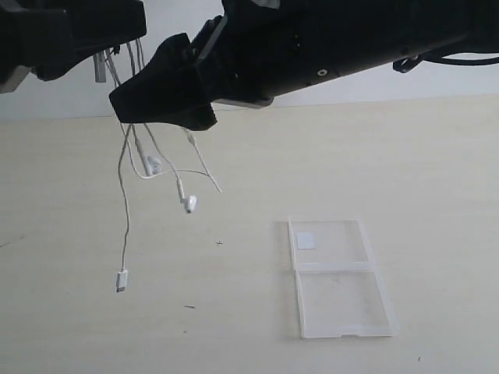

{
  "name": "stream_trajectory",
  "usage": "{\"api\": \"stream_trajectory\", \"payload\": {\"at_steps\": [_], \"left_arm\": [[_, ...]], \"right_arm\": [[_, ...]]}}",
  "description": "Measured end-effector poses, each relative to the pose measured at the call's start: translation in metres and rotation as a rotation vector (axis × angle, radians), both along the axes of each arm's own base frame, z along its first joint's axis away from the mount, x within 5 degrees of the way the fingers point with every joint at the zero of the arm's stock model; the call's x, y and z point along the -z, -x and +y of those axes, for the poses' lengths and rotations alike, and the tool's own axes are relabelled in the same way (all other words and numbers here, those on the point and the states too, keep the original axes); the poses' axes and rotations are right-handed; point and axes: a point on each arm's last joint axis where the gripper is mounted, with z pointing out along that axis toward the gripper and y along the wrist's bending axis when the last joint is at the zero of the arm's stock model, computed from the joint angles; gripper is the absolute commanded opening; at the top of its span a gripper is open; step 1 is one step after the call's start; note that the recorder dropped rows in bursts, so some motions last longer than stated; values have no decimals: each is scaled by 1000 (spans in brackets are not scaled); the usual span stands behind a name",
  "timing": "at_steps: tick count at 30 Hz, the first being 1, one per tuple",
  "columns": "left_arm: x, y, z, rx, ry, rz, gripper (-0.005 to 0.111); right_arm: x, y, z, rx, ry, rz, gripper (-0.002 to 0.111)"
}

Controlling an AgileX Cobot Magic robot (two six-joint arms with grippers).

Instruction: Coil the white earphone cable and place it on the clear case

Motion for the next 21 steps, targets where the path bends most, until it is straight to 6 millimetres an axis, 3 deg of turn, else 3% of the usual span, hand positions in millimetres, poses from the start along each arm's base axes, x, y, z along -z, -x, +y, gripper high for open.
{"api": "stream_trajectory", "payload": {"at_steps": [12,17,21], "left_arm": [[0,0,0,4,-13,-13,0],[0,1,-1,15,-16,-15,0],[0,2,-2,29,-17,-15,0]], "right_arm": [[25,-20,17,-19,-62,-24,76],[42,-35,21,63,-51,-20,76],[40,-38,22,78,-77,-54,76]]}}
